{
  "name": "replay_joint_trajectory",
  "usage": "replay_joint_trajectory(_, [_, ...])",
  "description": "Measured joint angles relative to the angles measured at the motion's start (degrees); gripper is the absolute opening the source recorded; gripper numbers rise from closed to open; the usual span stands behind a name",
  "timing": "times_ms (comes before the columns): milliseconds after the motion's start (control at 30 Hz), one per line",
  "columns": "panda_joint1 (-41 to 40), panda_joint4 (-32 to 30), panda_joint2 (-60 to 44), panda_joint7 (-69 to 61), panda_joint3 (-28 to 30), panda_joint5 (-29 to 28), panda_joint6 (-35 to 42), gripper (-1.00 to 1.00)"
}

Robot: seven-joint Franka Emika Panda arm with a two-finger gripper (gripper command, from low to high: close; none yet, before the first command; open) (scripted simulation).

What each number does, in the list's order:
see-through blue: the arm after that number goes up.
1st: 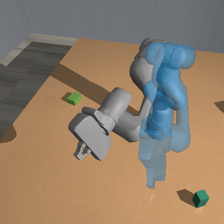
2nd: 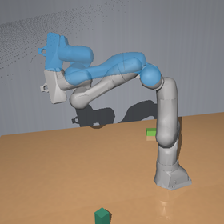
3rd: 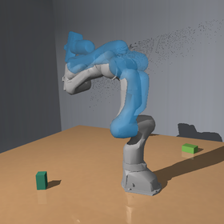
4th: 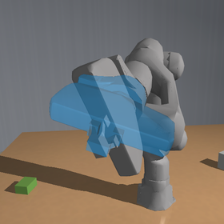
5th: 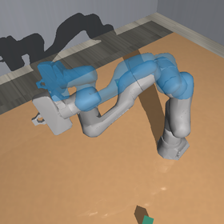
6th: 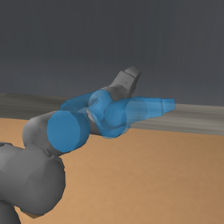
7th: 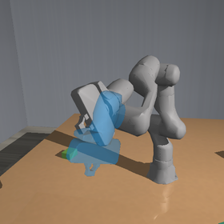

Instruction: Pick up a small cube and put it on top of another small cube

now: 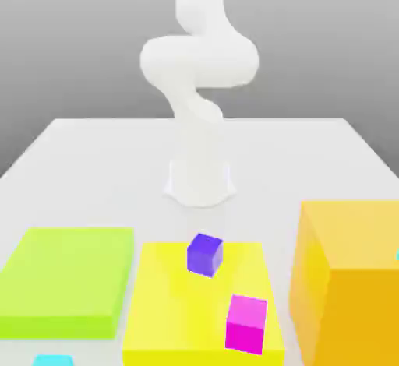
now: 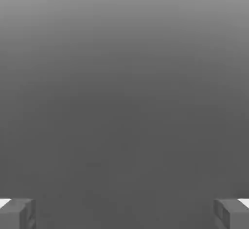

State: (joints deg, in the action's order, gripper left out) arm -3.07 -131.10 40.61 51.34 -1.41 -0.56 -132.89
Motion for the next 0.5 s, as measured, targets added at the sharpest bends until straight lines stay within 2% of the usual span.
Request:
replay_joint_trajectory(333, [-10.59,2.73,-21.13,23.52,-4.44,-3.96,-4.59,0.00])
replay_joint_trajectory(500, [-13.60,4.08,-31.56,35.39,-4.49,-6.35,-6.79,0.00])
